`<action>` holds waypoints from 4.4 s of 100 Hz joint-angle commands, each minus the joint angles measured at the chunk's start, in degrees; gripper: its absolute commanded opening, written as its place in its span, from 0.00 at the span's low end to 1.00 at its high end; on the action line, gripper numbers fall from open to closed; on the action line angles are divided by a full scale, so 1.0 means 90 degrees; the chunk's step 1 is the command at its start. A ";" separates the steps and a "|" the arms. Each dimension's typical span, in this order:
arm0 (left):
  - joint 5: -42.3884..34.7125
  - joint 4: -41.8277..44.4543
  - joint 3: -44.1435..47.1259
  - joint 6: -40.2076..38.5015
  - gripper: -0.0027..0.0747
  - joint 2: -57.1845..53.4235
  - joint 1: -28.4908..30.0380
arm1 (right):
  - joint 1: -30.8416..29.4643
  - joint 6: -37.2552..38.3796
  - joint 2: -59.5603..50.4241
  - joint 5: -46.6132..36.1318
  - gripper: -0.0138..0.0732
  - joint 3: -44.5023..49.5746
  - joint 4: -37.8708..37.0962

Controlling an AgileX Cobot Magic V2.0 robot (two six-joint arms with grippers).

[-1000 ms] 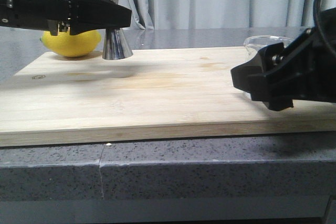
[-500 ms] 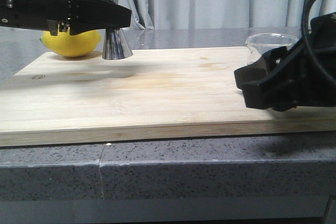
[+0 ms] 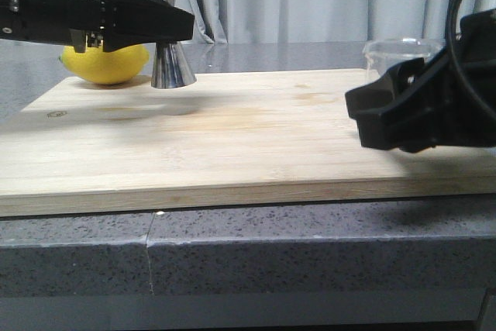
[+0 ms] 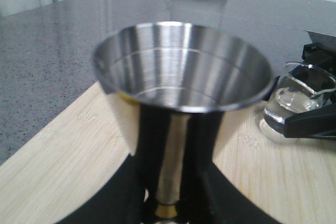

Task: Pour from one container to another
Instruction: 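Grasp the jigger with the left gripper and the beaker with the right gripper, lift both, then move the jigger toward the board center with the left gripper, raise the beaker above it, then tilt the beaker with the right gripper, pouring liquid into the jigger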

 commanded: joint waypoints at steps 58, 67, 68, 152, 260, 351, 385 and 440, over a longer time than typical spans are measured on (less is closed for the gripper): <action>0.0667 -0.0080 -0.0164 -0.0406 0.02 -0.0247 -0.0199 | 0.0014 -0.0803 -0.0103 0.0541 0.41 -0.1730 -0.0217; 0.0667 -0.0064 -0.0164 -0.0406 0.02 -0.0247 -0.0329 | -0.0048 -0.1065 -0.0103 0.0871 0.41 -0.2003 -0.0217; 0.0667 -0.0065 -0.0164 -0.0406 0.02 -0.0247 -0.0326 | -0.0061 -0.1078 -0.0103 0.0897 0.41 -0.2046 -0.0217; 0.0667 0.0195 -0.0164 -0.0603 0.02 -0.0247 -0.0848 | -0.0628 -0.1654 0.0019 0.2973 0.41 -0.3964 -0.2164; 0.0667 0.0253 -0.0164 -0.0718 0.02 -0.0247 -0.0855 | -0.0628 -0.1654 0.0402 0.3366 0.41 -0.4662 -0.4384; 0.0667 0.0396 -0.0191 -0.0718 0.02 -0.0247 -0.0855 | -0.0628 -0.1654 0.0402 0.3366 0.41 -0.4662 -0.5269; 0.0667 0.0410 -0.0191 -0.0718 0.02 -0.0247 -0.1003 | -0.0628 -0.1654 0.0402 0.3354 0.41 -0.4662 -0.5591; 0.0667 0.0410 -0.0191 -0.0718 0.02 -0.0247 -0.1001 | -0.0628 -0.1654 0.0402 0.3345 0.41 -0.4662 -0.6203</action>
